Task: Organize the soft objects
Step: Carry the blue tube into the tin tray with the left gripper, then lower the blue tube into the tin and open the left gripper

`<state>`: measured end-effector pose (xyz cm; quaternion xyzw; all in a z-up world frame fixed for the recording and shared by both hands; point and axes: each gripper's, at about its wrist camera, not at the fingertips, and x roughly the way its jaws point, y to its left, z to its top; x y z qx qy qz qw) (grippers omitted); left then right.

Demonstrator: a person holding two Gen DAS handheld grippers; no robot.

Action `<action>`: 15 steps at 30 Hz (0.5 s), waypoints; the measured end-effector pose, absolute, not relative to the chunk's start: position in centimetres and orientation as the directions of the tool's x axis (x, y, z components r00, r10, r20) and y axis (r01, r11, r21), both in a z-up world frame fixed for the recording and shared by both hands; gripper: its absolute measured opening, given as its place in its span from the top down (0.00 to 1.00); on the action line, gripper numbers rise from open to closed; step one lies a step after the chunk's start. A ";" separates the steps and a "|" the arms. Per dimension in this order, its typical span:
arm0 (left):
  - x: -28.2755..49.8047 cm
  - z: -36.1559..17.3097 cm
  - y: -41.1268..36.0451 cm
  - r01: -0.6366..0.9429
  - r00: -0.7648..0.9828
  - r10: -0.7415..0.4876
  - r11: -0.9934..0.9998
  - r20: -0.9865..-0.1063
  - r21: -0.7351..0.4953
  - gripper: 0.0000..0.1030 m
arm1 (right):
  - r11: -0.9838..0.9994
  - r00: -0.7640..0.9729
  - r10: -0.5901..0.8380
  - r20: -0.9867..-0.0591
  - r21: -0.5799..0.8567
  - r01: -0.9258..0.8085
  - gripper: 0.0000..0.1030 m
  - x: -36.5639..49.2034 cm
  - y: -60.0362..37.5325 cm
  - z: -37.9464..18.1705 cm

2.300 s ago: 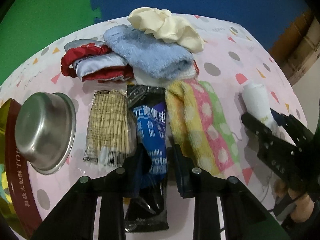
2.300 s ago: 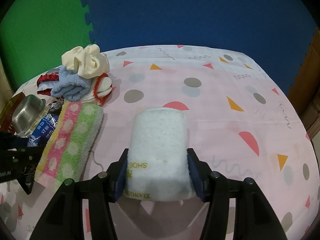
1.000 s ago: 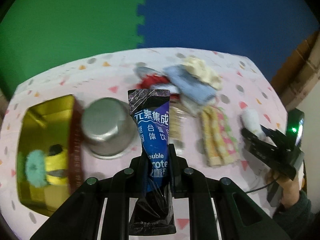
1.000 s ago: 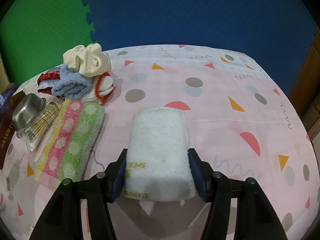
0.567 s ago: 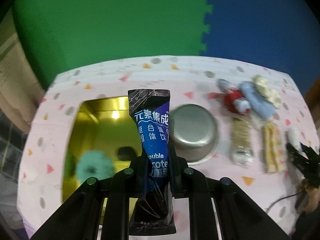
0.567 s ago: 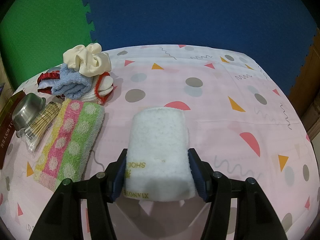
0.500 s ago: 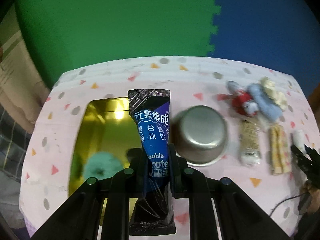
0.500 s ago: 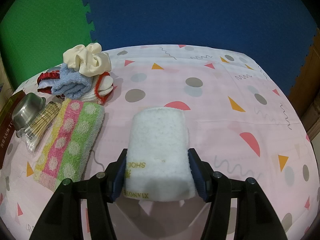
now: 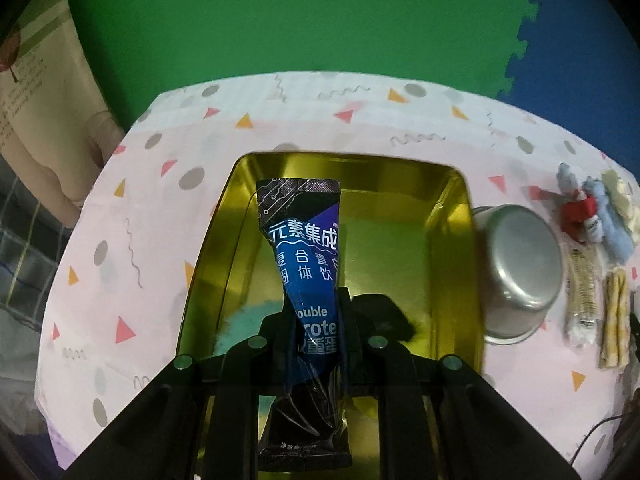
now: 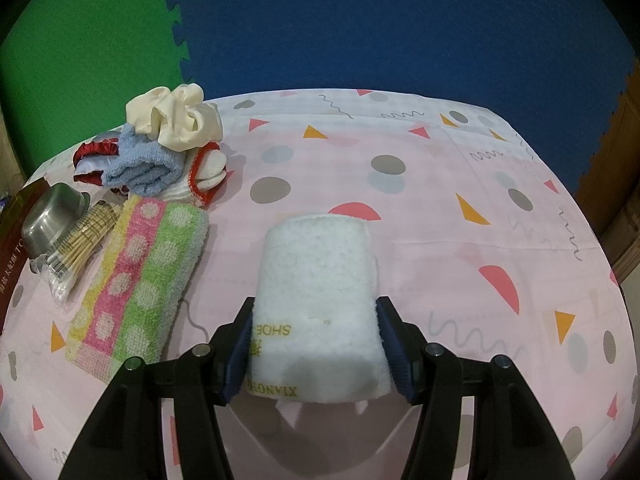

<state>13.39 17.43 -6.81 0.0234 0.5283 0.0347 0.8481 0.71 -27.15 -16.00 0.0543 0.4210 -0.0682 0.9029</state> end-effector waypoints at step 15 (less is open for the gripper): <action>13.5 -8.7 18.3 -0.053 0.438 0.141 0.990 -0.888 0.130 0.81 | 0.986 0.634 -0.081 -0.769 0.032 0.165 0.42 0.7 -27.2 -16.0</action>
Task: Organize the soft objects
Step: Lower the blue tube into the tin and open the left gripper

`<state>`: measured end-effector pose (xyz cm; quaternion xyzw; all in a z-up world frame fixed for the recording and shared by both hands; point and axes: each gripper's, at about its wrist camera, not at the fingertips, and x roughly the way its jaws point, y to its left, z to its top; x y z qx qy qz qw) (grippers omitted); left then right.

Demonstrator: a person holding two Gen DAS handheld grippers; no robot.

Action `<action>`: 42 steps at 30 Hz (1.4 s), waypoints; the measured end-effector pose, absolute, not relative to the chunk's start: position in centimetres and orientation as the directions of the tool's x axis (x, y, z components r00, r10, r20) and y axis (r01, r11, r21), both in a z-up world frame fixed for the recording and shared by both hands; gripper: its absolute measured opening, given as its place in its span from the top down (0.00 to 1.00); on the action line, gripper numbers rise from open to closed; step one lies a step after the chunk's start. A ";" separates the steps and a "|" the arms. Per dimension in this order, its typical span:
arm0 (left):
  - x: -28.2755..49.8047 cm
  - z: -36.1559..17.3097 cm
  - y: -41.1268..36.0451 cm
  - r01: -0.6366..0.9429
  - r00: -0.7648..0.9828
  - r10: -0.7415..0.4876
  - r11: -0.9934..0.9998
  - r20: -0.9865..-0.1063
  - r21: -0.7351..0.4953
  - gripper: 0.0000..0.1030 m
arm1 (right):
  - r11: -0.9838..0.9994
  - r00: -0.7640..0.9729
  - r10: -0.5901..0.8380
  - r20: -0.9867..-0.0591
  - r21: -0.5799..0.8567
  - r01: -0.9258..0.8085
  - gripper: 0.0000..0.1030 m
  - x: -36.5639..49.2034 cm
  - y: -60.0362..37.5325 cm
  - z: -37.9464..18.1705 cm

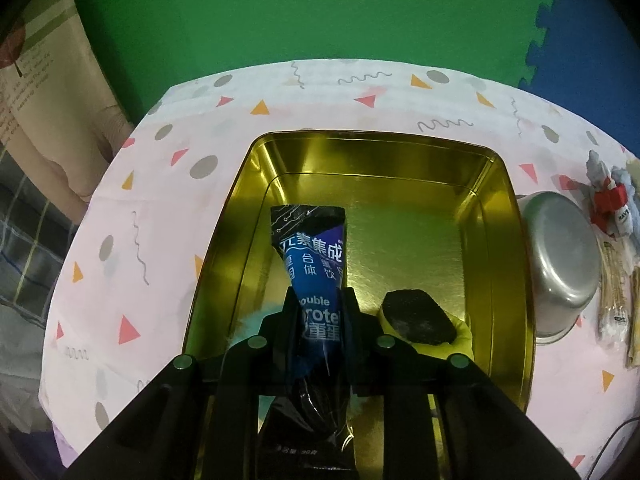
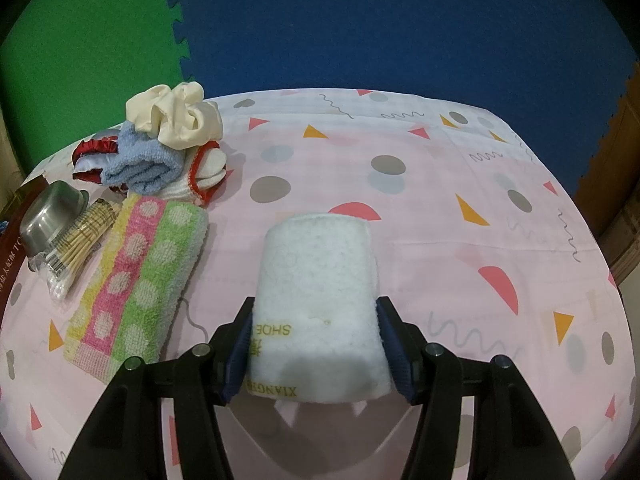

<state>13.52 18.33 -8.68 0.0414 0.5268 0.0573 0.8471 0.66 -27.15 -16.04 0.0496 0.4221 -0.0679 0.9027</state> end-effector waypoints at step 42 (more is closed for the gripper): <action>4.1 -4.9 18.1 -0.169 0.584 0.270 0.963 -0.766 0.210 0.48 | 0.986 0.632 -0.083 -0.771 0.027 0.164 0.42 0.8 -27.0 -16.0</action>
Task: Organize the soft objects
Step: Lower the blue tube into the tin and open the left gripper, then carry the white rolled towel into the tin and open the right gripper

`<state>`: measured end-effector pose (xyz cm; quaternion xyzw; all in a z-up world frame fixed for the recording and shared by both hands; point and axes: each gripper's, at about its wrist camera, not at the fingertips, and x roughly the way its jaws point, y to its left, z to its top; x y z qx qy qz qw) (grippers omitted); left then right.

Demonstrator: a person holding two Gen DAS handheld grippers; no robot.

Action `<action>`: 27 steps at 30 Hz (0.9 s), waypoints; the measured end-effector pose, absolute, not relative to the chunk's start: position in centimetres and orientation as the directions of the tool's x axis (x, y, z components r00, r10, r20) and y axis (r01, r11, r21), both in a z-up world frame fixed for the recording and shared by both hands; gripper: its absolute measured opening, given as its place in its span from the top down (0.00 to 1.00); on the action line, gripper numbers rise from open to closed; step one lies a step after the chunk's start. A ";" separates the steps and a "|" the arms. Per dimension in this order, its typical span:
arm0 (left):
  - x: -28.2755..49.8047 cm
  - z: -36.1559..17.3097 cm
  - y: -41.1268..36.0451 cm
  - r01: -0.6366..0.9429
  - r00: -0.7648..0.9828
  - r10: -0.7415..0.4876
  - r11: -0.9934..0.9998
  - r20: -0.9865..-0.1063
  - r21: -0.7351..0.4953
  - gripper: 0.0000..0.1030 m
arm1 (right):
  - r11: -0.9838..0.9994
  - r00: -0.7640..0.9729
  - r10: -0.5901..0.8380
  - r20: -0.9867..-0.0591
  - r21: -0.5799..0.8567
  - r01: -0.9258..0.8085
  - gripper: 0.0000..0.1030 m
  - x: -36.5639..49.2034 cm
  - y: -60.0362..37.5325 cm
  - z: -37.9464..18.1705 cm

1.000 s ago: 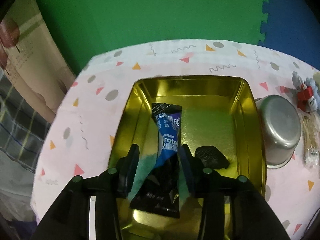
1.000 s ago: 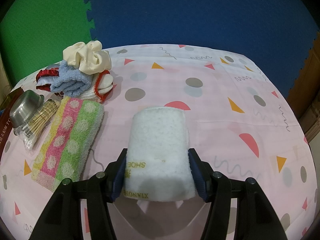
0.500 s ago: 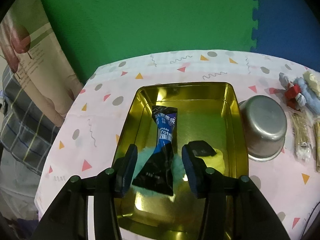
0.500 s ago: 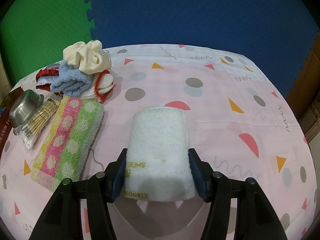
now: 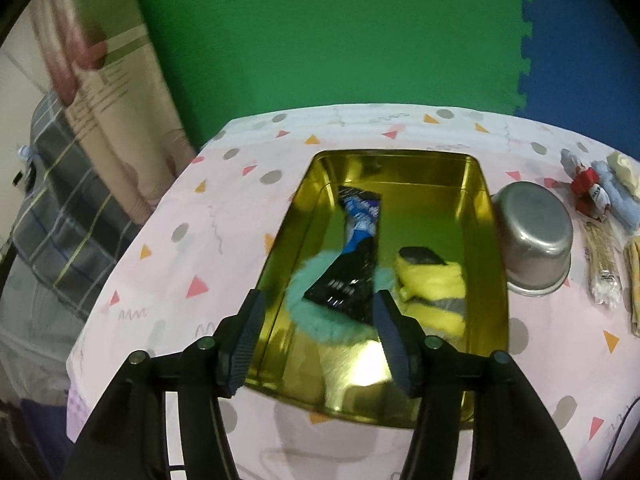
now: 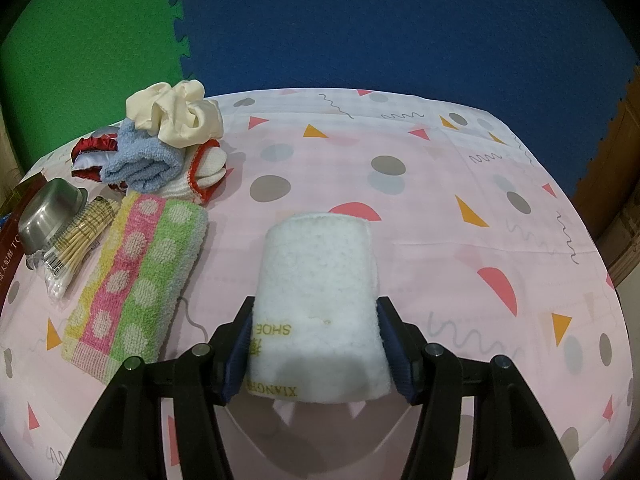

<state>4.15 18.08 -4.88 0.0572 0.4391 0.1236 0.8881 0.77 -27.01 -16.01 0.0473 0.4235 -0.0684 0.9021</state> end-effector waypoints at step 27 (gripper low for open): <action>0.7 -7.2 22.7 -0.307 0.571 0.294 0.942 -0.766 0.133 0.28 | 0.979 0.630 -0.096 -0.771 0.043 0.201 0.64 -0.3 -26.6 -14.9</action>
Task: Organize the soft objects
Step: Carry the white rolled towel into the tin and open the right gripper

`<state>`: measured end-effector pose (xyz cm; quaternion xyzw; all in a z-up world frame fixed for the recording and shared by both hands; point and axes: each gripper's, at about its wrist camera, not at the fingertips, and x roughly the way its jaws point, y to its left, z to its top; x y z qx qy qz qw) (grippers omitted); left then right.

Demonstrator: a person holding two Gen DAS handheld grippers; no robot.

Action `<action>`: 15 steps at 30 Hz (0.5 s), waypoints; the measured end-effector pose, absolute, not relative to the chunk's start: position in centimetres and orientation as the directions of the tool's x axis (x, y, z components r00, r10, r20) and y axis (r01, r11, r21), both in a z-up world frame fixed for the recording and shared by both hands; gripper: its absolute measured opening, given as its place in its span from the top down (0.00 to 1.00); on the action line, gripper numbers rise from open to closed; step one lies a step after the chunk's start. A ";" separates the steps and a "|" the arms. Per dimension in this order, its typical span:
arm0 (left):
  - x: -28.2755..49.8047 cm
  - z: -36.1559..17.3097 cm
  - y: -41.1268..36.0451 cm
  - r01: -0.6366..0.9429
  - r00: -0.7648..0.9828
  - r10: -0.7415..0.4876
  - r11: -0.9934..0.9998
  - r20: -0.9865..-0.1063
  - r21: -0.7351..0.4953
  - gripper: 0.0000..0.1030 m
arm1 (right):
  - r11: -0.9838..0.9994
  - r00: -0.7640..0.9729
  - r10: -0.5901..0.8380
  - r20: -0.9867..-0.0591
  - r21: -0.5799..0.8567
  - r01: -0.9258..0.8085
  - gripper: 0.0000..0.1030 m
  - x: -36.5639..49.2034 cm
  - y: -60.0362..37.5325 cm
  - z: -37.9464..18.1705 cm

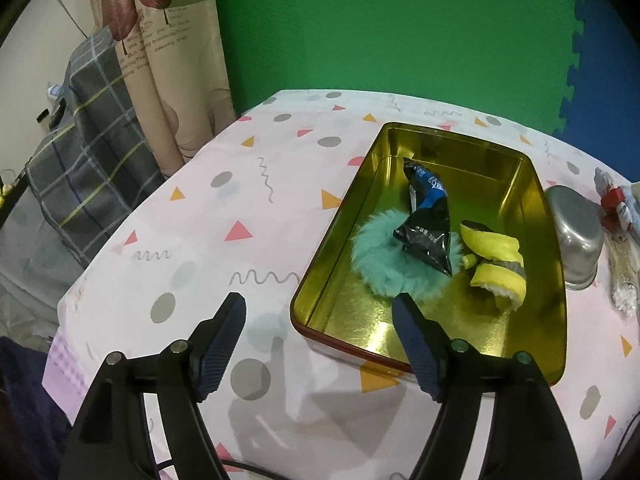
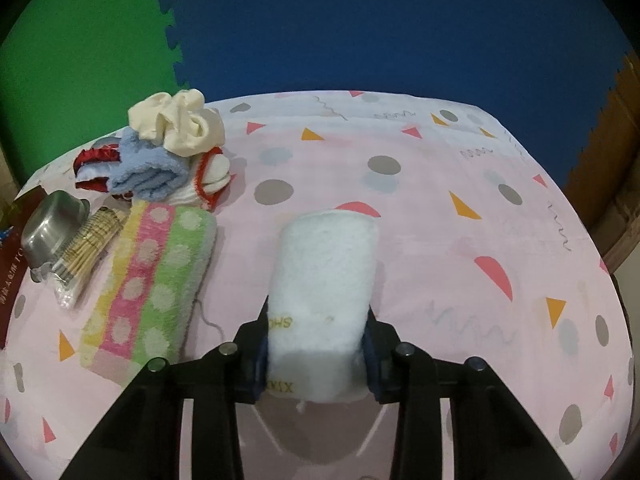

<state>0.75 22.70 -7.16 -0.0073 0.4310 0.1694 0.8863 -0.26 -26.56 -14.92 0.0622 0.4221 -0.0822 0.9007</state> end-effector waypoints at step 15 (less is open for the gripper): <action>0.6 -7.0 24.4 -0.379 0.558 0.291 0.923 -0.777 0.073 0.28 | 1.000 0.718 -0.004 -0.696 0.006 0.011 0.64 0.3 -18.5 -8.5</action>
